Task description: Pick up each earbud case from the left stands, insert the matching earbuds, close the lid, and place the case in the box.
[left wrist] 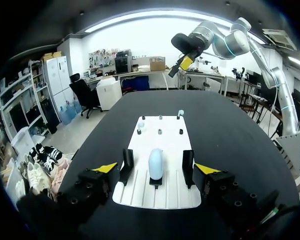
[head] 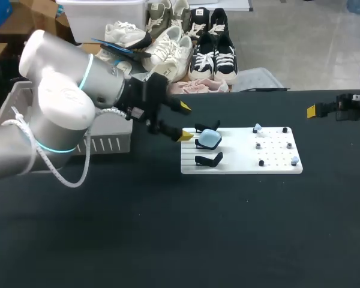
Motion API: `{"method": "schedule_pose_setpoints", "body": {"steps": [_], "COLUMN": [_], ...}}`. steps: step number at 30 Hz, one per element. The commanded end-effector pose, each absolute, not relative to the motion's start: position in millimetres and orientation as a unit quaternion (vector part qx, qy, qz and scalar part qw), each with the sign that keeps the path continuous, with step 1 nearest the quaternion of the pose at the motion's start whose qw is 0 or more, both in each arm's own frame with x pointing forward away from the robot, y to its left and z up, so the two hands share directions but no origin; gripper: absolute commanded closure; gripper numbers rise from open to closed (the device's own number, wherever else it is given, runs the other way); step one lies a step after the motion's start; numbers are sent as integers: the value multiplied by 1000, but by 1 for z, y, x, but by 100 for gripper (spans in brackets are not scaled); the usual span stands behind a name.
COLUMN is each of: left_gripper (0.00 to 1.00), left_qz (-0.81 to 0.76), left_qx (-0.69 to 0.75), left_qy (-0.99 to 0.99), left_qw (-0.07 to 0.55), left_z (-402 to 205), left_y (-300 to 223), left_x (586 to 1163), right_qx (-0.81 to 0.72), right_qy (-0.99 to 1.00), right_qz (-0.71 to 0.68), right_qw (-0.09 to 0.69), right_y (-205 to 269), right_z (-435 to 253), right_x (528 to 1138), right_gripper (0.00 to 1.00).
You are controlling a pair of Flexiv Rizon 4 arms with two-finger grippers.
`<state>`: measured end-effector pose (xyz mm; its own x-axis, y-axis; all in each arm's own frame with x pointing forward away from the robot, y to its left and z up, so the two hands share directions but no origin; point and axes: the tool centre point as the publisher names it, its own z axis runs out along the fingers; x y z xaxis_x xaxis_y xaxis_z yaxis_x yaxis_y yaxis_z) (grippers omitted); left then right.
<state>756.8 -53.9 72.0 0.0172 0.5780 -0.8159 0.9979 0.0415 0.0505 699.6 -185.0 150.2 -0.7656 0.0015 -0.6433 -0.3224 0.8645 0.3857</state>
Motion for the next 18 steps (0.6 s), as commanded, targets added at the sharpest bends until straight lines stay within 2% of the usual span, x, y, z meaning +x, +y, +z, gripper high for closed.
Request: {"method": "schedule_pose_setpoints", "body": {"steps": [1, 18], "left_gripper": [0, 0], "left_qz": [-304, -324], "left_qx": [616, 590], "left_qy": [634, 645], "left_qw": [356, 363], "left_z": [63, 40], "left_y": [-61, -73], "left_x": [756, 758], "right_qx": [-89, -89], "right_qy": [907, 907], "right_qz": [246, 246], "right_qw": [330, 330], "right_y": [-186, -186], "right_z": [150, 150], "right_x": [700, 700], "right_gripper": [0, 0]}}
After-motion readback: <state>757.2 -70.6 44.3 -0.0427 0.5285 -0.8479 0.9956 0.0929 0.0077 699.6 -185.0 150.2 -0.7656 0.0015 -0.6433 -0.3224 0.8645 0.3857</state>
